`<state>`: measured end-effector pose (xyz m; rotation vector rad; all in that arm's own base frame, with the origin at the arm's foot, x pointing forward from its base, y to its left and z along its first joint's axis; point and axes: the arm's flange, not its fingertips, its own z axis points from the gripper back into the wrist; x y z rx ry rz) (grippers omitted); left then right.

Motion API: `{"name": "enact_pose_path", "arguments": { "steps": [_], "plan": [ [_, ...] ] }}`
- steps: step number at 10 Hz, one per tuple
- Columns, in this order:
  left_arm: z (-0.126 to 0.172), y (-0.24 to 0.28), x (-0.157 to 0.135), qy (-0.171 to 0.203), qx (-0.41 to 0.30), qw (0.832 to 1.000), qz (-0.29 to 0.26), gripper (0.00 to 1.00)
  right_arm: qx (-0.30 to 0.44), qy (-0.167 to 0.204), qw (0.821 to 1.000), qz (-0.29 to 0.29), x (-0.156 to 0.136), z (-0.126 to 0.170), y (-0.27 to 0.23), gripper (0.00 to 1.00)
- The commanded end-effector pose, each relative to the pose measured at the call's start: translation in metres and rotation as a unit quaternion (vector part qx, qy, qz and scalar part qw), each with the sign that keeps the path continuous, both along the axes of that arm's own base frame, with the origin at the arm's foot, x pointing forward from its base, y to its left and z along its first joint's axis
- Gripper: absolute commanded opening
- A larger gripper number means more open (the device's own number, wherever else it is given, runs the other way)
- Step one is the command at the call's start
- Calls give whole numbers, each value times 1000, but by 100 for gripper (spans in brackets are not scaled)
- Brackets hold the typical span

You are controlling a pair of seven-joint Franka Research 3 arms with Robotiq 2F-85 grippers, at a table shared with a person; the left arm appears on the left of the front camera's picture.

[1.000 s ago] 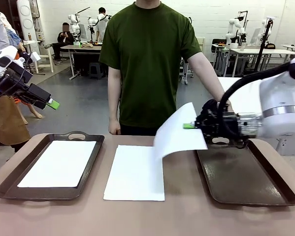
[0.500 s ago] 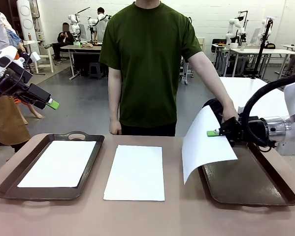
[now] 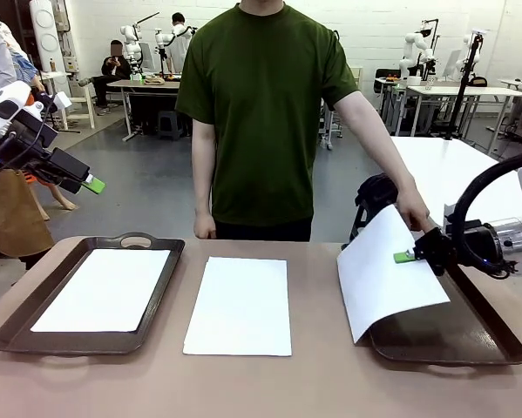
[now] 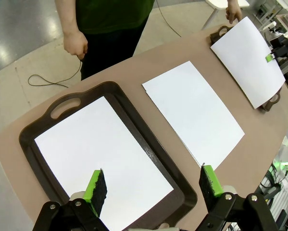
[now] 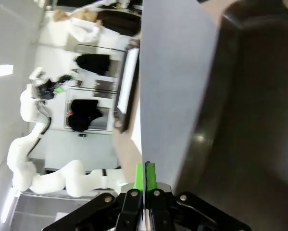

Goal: Sort the A4 documents.
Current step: Place the A4 Paper in the designated Handle tray.

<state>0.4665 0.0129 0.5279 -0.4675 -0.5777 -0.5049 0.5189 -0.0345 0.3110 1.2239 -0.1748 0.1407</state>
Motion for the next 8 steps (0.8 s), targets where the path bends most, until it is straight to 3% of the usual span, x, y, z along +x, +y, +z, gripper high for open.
{"name": "enact_pose_path", "arguments": {
  "steps": [1, 8],
  "plan": [
    [1, 0, 0, -4, 4, 1000, 3, 100, -54, -12, 998, -5, 5, -6, -8, 1],
    [1, 0, 0, -4, 4, 1000, 3, 100, -123, 19, 992, -27, 5, -7, -69, 1]
  ]
}}
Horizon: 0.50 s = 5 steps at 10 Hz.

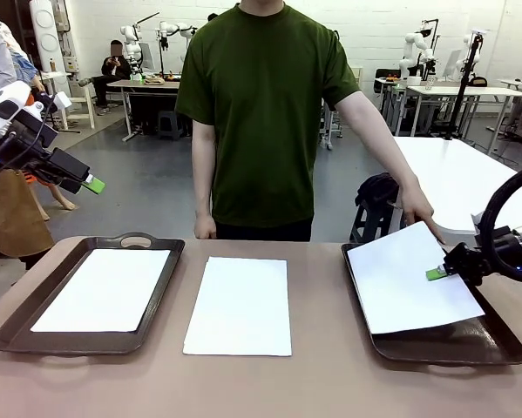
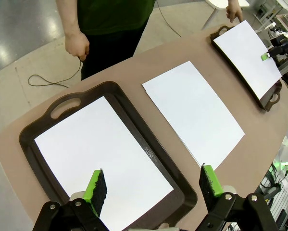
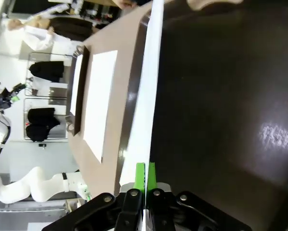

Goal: Sort the A4 documents.
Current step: Place the A4 Paper in the designated Handle tray.

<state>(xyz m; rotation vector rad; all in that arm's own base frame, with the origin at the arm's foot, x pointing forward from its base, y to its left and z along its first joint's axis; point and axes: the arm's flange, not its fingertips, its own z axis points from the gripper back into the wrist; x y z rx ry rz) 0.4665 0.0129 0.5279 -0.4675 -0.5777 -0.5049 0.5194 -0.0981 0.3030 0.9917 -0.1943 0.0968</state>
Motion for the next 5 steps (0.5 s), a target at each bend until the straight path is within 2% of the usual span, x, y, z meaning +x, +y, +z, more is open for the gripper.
{"name": "enact_pose_path", "arguments": {
  "steps": [1, 3, 5],
  "plan": [
    [1, 0, 0, -4, 4, 1000, 2, 100, -13, 26, 999, 12, 4, 2, -8, 1],
    [1, 0, 0, -4, 4, 1000, 2, 100, -14, 34, 999, 14, 4, 1, -10, 1],
    [1, 0, 0, -4, 4, 1000, 2, 100, -16, 22, 999, 21, 6, 4, -3, 1]
  ]
}}
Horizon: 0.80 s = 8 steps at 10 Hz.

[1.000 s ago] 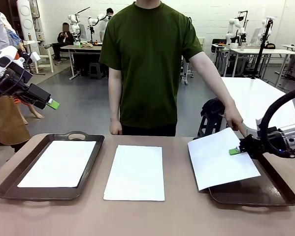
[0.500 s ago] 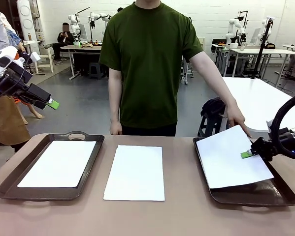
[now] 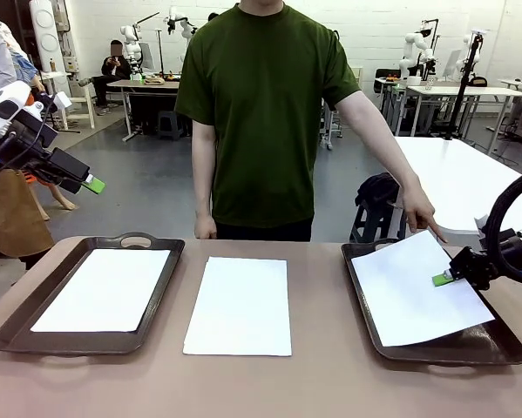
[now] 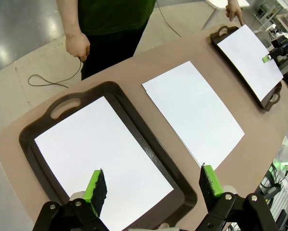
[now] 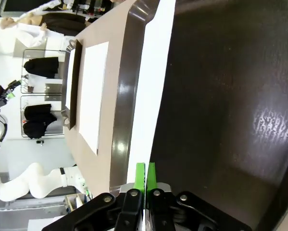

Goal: Sort the A4 documents.
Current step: Place the A4 Paper in the designated Handle tray.

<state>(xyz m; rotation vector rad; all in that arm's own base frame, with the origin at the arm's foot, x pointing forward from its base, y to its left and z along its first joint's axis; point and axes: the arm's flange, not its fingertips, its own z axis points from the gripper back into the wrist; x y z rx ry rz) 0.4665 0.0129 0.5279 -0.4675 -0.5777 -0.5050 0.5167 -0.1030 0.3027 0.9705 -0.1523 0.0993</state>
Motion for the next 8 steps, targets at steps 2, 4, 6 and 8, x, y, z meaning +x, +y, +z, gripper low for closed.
{"name": "enact_pose_path", "arguments": {
  "steps": [2, 4, 6, 8],
  "plan": [
    [1, 0, 0, -4, 4, 1000, 3, 100, -19, 6, 1000, 15, 7, 8, 6, 13],
    [1, 0, 0, -4, 4, 1000, 3, 100, -28, -1, 999, 18, 6, 13, 5, 19],
    [1, 0, 0, -4, 4, 1000, 3, 100, -44, 1, 999, 16, 4, 16, 2, 38],
    [1, 0, 0, -4, 4, 1000, 3, 100, -64, 1, 998, 13, 2, 20, -3, 41]
  ]
}}
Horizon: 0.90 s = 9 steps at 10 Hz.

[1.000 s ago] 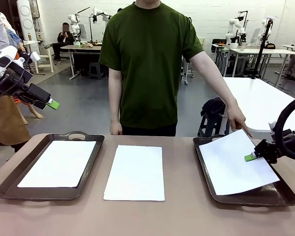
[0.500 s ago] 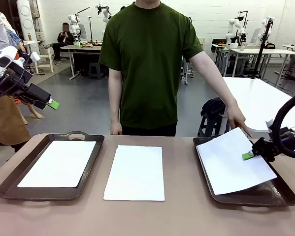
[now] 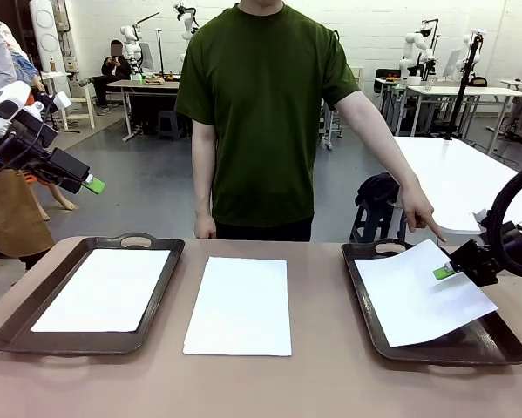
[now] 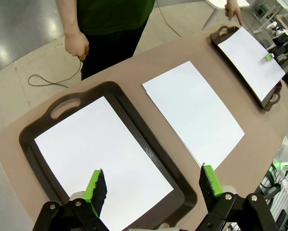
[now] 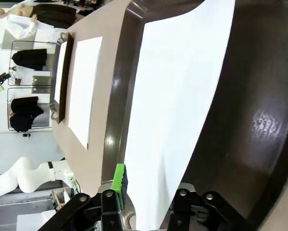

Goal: Sort the A4 documents.
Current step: Place the A4 Paper in the designated Handle tray.

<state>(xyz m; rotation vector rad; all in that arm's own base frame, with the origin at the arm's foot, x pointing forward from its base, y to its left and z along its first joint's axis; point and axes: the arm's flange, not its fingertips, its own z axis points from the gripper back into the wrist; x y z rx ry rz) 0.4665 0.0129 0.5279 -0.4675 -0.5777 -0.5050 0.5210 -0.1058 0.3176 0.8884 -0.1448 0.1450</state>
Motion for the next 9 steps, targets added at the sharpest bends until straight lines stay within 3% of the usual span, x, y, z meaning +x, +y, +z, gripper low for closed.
{"name": "enact_pose_path", "arguments": {
  "steps": [1, 2, 3, 4, 5, 6, 9],
  "plan": [
    [1, 0, 0, -4, 4, 1000, 3, 100, -32, 9, 999, -4, -3, 5, -1, 75],
    [1, 0, 0, -4, 4, 1000, 3, 100, -38, 10, 999, -4, -4, 6, -1, 59],
    [1, 0, 0, -4, 4, 1000, 3, 100, -41, 12, 999, -3, -4, 6, -1, 93],
    [1, 0, 0, -4, 4, 1000, 3, 100, -45, 13, 999, -1, -5, 7, 0, 78],
    [1, 0, 0, -4, 4, 1000, 3, 100, -50, 11, 999, -2, -5, 8, 0, 100],
    [1, 0, 0, -4, 4, 1000, 3, 100, -60, 8, 998, -2, -6, 12, 1, 97],
    [1, 0, 0, -4, 4, 1000, 3, 100, -113, 11, 993, -16, -14, 25, 12, 100]
  ]
}}
